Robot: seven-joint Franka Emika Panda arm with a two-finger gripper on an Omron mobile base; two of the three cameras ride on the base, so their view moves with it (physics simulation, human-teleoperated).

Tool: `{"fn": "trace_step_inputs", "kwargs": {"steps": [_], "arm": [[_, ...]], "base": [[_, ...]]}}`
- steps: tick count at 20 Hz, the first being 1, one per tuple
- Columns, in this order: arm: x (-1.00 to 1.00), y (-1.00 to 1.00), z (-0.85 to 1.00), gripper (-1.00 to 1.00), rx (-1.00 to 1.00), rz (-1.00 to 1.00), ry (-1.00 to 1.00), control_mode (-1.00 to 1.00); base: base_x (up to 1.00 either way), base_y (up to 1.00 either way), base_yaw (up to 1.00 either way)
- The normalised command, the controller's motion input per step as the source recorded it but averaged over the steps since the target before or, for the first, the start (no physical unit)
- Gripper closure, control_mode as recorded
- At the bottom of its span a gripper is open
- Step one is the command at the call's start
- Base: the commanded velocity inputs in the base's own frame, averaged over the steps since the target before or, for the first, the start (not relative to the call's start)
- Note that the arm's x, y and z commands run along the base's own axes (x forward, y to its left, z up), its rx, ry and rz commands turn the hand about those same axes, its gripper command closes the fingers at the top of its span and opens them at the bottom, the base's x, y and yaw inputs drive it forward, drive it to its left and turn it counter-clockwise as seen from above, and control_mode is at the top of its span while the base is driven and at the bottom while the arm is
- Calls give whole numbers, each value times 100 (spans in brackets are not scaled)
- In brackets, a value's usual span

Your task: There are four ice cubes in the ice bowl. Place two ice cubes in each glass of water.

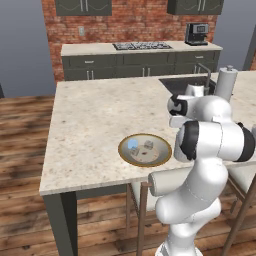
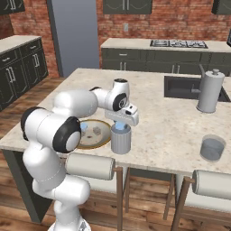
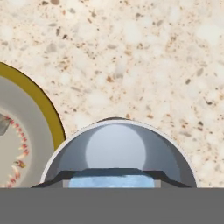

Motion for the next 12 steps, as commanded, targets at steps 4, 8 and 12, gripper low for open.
{"fn": "trace_step_inputs", "kwargs": {"steps": [4, 8, 12], "arm": [[18, 0, -5, 100, 0, 0, 0, -100], [25, -4, -1, 100, 0, 0, 0, -100], [14, -5, -2, 100, 0, 0, 0, -100]], "base": [[0, 0, 0], [0, 0, 0], [0, 0, 0]]}}
